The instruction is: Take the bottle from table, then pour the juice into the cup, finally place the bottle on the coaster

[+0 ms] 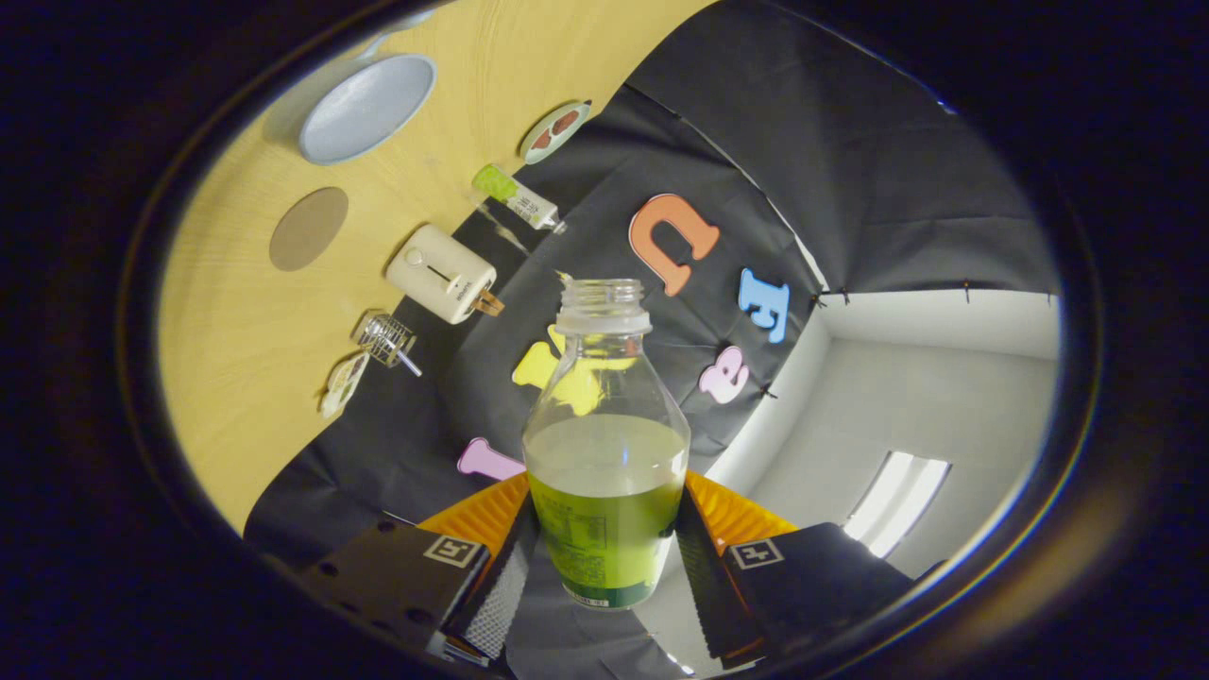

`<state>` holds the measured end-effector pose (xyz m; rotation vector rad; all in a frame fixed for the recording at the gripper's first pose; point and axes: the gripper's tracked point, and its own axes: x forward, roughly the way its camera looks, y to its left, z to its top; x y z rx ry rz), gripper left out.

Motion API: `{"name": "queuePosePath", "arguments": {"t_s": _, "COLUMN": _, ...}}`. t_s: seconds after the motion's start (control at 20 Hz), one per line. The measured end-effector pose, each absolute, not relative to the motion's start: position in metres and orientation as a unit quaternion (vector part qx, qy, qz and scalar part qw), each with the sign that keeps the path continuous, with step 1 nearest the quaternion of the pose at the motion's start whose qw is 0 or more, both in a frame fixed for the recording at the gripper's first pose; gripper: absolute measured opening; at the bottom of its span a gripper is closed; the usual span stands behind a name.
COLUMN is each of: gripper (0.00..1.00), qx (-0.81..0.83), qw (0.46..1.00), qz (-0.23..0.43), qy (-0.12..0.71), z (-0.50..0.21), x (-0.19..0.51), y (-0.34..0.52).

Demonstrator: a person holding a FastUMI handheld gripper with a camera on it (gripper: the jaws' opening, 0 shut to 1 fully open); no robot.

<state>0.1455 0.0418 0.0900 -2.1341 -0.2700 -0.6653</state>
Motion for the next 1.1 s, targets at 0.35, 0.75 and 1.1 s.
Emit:
{"name": "queuePosePath", "arguments": {"t_s": 0.35, "gripper": 0.8, "qx": -0.853, "qw": 0.415, "qz": -0.286, "qy": -0.136, "z": 0.117, "x": 0.136, "y": 0.053}}
{"name": "queuePosePath", "arguments": {"t_s": 0.75, "gripper": 0.8, "qx": -0.86, "qw": 0.402, "qz": -0.281, "qy": -0.142, "z": 0.123, "x": 0.134, "y": 0.066}}
{"name": "queuePosePath", "arguments": {"t_s": 1.1, "gripper": 0.8, "qx": -0.845, "qw": 0.44, "qz": -0.272, "qy": -0.137, "z": 0.118, "x": 0.134, "y": 0.058}}
